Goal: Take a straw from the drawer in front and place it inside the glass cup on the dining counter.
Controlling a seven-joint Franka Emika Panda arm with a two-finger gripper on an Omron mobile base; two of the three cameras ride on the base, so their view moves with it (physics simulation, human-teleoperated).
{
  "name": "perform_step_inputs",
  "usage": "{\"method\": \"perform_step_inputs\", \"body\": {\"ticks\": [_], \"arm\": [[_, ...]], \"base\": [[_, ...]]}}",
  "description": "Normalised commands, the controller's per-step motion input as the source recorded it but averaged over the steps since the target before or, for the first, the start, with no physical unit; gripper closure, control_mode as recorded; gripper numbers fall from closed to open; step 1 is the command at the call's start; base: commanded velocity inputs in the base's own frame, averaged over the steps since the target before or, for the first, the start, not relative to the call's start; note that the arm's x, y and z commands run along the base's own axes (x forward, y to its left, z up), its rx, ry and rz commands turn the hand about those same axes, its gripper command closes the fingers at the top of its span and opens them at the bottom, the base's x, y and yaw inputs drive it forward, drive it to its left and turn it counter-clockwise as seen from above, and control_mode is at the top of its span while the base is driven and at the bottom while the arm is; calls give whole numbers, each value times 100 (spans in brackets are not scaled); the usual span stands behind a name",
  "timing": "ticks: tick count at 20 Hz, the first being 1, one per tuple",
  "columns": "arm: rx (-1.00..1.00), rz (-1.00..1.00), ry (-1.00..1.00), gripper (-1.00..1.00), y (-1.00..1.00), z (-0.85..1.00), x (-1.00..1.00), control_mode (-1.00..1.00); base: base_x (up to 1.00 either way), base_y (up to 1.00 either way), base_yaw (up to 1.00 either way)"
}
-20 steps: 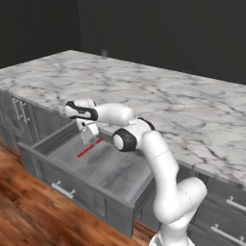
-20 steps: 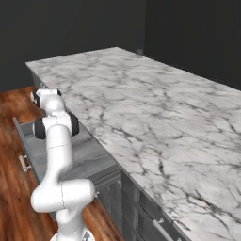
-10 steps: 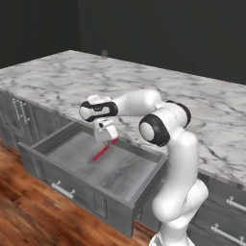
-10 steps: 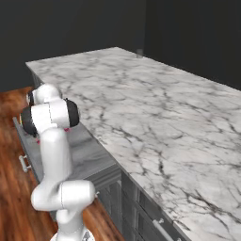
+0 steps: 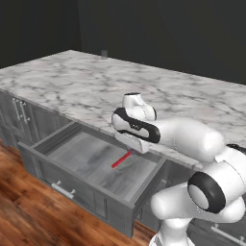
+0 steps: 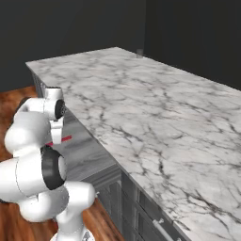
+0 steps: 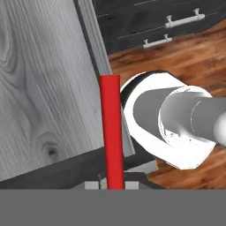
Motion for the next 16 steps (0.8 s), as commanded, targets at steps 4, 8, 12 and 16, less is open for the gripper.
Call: {"method": "perform_step_inputs", "body": {"ticks": [4, 8, 12, 16], "arm": [[19, 0, -3, 100, -25, 100, -80, -100], [13, 0, 0, 100, -26, 94, -82, -100], [6, 0, 0, 100, -19, 83, -77, -100], [1, 0, 0, 100, -2, 64, -57, -100]], "base": [[0, 0, 0], [0, 0, 0], [0, 0, 0], [0, 0, 0]]}}
